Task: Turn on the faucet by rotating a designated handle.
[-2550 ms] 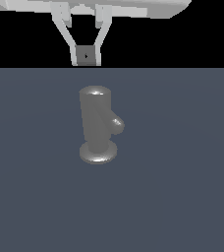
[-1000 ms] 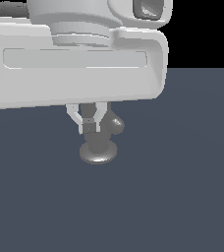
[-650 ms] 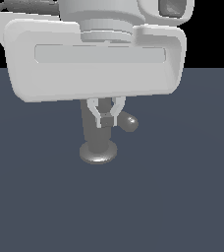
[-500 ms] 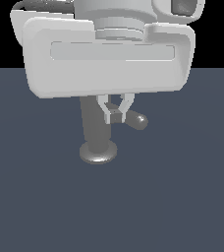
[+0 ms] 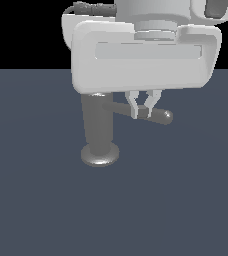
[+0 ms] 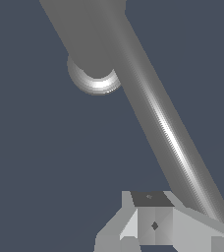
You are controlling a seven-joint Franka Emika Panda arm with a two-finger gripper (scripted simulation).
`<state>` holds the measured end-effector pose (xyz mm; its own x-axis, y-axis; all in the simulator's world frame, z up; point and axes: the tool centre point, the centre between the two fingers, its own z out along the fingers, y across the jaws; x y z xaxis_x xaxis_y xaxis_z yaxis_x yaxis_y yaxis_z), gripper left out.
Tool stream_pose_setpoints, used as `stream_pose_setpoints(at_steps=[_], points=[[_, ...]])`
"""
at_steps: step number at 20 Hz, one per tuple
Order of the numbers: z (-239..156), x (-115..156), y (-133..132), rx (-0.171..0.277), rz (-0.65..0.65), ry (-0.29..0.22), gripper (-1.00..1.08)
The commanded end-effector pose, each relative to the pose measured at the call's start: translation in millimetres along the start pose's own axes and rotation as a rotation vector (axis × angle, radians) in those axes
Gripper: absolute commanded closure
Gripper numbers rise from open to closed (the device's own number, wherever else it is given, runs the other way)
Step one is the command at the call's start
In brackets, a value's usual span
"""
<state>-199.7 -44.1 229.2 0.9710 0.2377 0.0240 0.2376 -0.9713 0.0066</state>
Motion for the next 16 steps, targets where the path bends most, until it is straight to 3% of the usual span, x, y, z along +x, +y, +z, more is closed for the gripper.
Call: stream_pose_setpoints(at_steps=[1, 16], points=[[10.6, -3.2, 9.1, 0.006, -0.001, -0.024, 1.08], [11.1, 7.1, 66.1, 0.006, -0.002, -0.024, 1.08]])
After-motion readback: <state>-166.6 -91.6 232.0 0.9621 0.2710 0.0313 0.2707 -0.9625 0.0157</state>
